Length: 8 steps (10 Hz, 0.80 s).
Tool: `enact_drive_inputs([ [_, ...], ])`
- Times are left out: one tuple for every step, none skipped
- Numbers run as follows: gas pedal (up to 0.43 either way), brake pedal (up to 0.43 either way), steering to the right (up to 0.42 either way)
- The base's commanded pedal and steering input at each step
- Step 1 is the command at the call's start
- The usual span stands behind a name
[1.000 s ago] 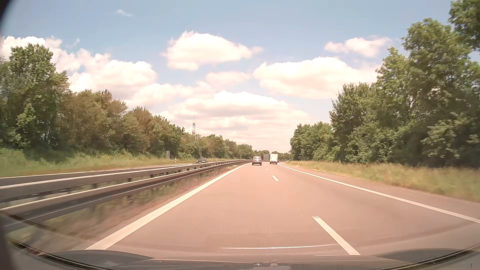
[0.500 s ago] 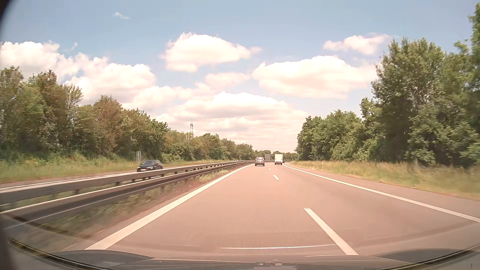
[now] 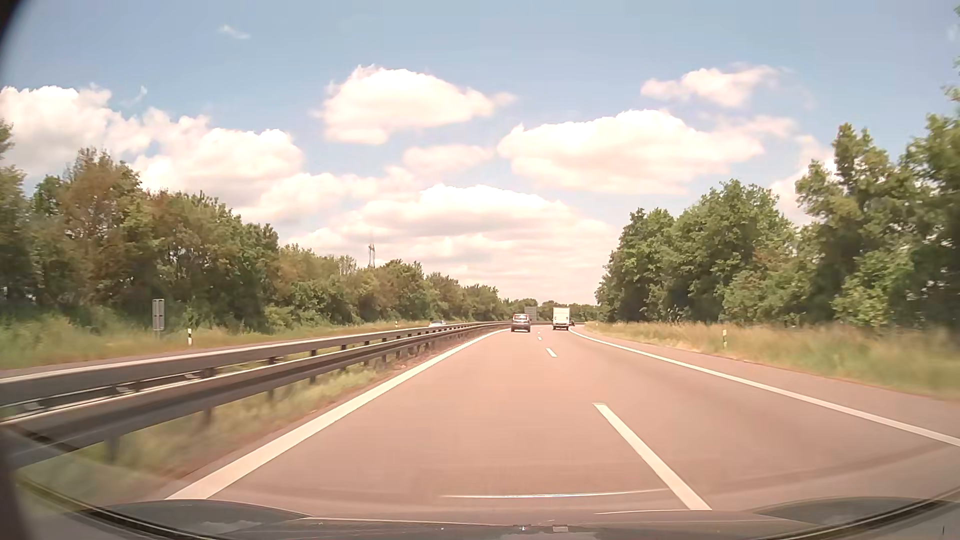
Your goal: Follow the waypoints while adhering to traffic rules and regulations
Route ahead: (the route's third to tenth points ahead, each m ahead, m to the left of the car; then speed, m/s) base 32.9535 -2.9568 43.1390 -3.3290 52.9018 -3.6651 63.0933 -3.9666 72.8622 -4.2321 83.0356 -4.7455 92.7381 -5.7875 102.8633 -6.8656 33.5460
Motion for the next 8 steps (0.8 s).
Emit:
enact_drive_inputs([
  [0.449,0.012,0.004],
  [0.449,0.012,0.003],
  [0.449,0.012,0.004],
  [0.449,0.012,0.004],
  [0.449,0.012,0.004],
  [0.449,0.012,0.004],
  [0.449,0.012,0.004],
  [0.449,0.012,0.004],
])
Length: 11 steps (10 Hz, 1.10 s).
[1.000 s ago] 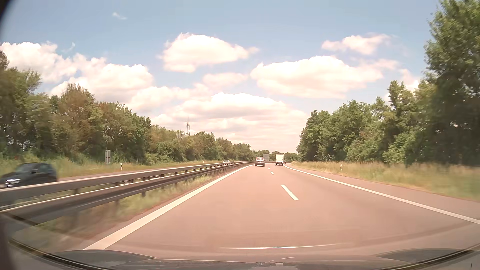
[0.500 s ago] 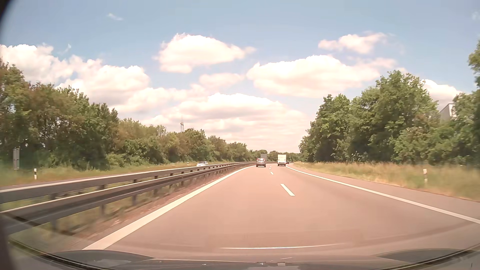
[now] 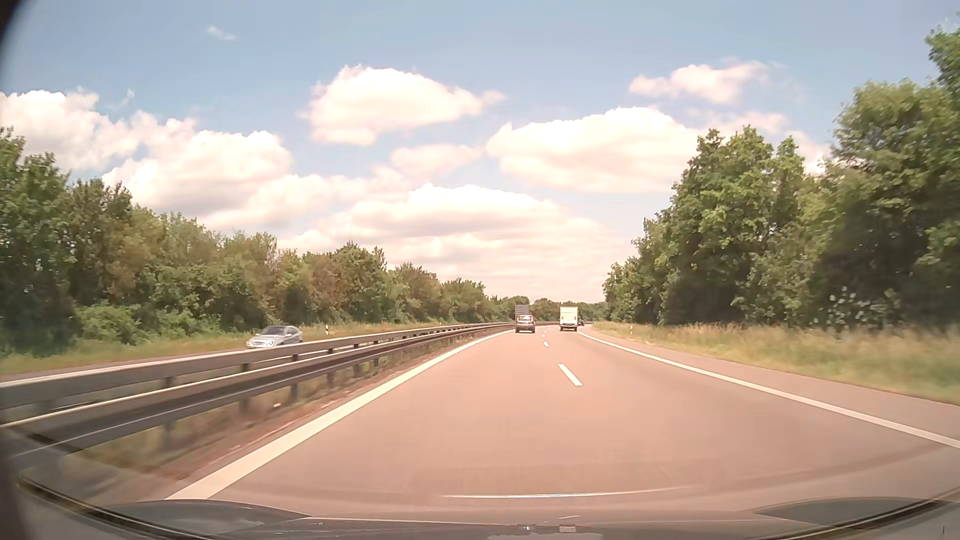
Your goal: Follow the waypoints while adhering to traffic rules and regulations
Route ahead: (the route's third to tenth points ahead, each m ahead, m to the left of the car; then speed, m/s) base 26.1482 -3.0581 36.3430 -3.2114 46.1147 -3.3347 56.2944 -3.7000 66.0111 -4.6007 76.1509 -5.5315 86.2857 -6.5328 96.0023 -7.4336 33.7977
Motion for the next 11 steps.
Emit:
enact_drive_inputs([
  [0.449,0.012,0.004],
  [0.449,0.012,0.004],
  [0.449,0.012,0.006],
  [0.449,0.012,0.006],
  [0.449,0.012,0.007],
  [0.449,0.012,0.010],
  [0.449,0.012,0.010],
  [0.449,0.012,0.010],
  [0.449,0.012,0.010],
  [0.449,0.012,0.011],
  [0.449,0.012,0.011],
])
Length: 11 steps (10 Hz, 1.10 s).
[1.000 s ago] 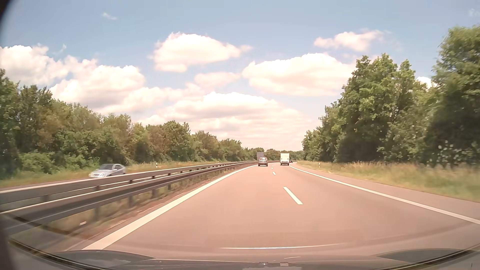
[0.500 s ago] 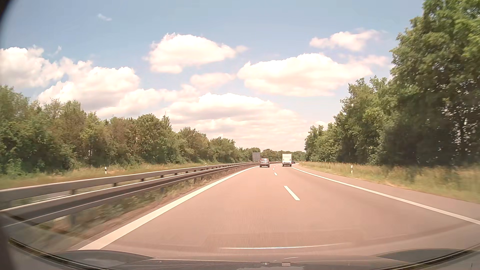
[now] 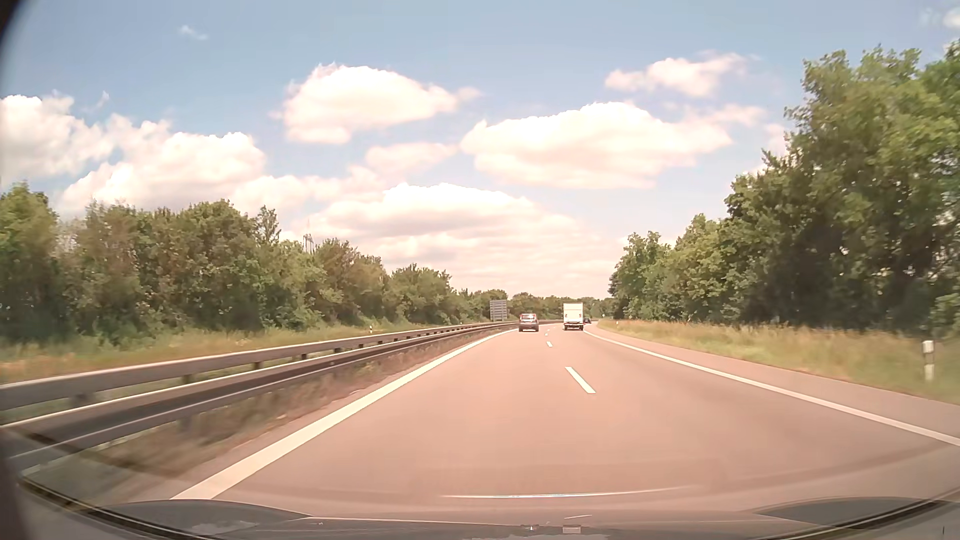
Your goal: Follow the waypoints while adhering to traffic rules and regulations
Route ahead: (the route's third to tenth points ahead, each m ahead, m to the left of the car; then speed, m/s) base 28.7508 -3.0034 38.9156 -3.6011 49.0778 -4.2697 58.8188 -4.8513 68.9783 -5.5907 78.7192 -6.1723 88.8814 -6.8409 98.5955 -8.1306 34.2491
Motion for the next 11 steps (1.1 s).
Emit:
enact_drive_inputs([
  [0.449,0.012,0.011],
  [0.449,0.012,0.011],
  [0.449,0.012,0.011],
  [0.449,0.012,0.011],
  [0.449,0.012,0.011],
  [0.449,0.012,0.011],
  [0.449,0.012,0.011],
  [0.449,0.012,0.011],
  [0.449,0.012,0.011],
  [0.449,0.012,0.010],
  [0.449,0.012,0.010],
])
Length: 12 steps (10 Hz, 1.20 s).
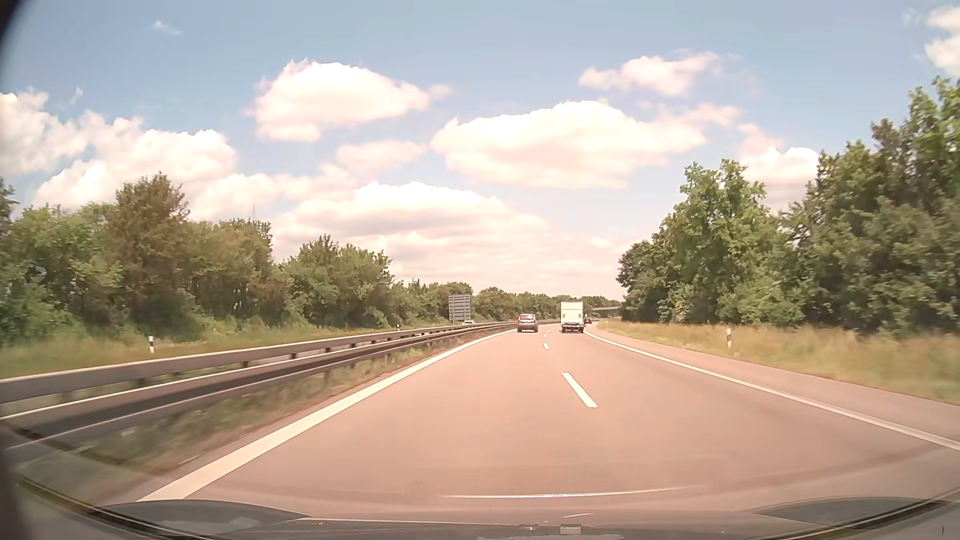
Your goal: Follow the waypoints while adhering to traffic rules and regulations
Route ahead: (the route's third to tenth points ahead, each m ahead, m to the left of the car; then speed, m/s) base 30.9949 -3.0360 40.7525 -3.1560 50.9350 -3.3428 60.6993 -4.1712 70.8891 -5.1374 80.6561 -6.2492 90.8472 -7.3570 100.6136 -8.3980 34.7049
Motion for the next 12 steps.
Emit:
enact_drive_inputs([
  [0.449,0.006,0.010],
  [0.449,0.012,0.010],
  [0.449,0.012,0.010],
  [0.449,0.012,0.010],
  [0.449,0.012,0.009],
  [0.449,0.012,0.009],
  [0.449,0.012,0.009],
  [0.449,0.012,0.009],
  [0.449,0.012,0.010],
  [0.449,0.012,0.010],
  [0.449,0.012,0.010],
  [0.449,0.012,0.011],
])
